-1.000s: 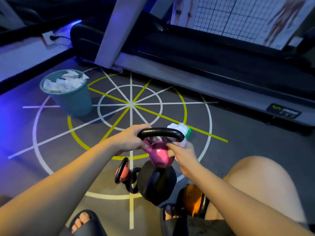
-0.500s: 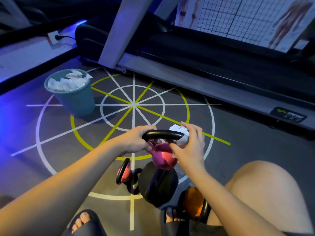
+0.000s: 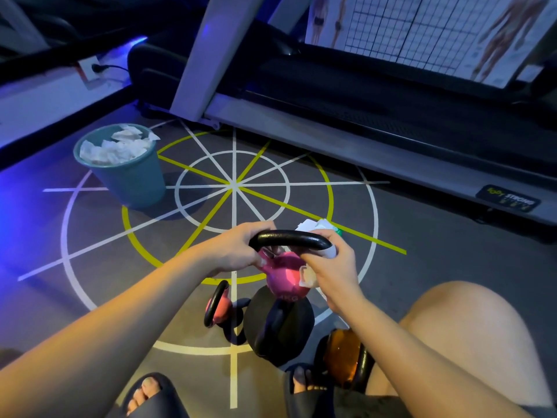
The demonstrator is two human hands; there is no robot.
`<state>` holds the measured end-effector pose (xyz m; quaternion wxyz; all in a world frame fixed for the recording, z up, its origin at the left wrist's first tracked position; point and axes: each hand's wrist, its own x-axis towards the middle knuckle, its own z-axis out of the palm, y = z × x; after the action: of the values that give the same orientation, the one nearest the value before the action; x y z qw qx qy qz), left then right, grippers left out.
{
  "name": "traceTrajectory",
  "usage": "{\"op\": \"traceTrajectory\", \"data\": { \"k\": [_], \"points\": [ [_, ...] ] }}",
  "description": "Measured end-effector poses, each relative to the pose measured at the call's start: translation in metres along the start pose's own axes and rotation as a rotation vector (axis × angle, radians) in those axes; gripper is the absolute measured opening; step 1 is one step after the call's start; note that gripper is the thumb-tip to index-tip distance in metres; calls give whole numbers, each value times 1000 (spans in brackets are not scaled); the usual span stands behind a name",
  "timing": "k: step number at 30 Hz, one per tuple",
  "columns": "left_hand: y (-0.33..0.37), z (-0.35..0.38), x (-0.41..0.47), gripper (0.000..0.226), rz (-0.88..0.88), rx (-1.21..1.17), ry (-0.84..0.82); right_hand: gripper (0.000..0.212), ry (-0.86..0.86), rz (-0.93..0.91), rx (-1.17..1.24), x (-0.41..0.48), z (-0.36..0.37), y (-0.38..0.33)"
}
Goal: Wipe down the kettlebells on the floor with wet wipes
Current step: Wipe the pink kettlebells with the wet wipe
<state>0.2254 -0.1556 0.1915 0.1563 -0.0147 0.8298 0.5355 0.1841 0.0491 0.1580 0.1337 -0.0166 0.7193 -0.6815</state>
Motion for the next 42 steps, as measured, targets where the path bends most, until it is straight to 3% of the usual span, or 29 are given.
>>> {"op": "traceTrajectory", "data": {
  "k": [5, 10, 14, 20, 23, 28, 30, 34, 36, 38, 42],
  "points": [
    [-1, -1, -3, 35, 14, 36, 21, 52, -143, -200, -271, -2, -6, -20],
    [0, 1, -4, 34, 48, 59, 0, 50, -240, -356, -526, 3, -15, -26],
    [-2, 1, -1, 37, 37, 53, 12, 68, -177, -94, -329, 0, -22, -25],
    [-1, -1, 2, 35, 9, 48, -9, 54, -297, 151, 305, -5, -32, -25],
    [4, 1, 4, 33, 12, 51, -26, 33, -242, 145, 230, -2, -35, -19],
    [5, 1, 5, 38, 20, 46, -39, 18, -123, 138, 162, 3, -33, -10],
    [4, 1, 5, 39, 25, 29, -38, 21, -42, 118, 121, 5, -30, -7],
    [2, 0, 3, 38, 29, 11, -25, 52, 157, 10, -128, 3, -30, -5],
    [2, 1, 3, 37, 26, 8, -21, 39, 248, -116, -210, -2, -31, -7],
    [3, 2, 2, 37, 24, 13, -18, 18, 213, -229, -221, -7, -31, -12],
    [6, 5, 2, 37, 24, 26, -2, 22, 101, -275, -274, -17, -33, -18]
  ]
}}
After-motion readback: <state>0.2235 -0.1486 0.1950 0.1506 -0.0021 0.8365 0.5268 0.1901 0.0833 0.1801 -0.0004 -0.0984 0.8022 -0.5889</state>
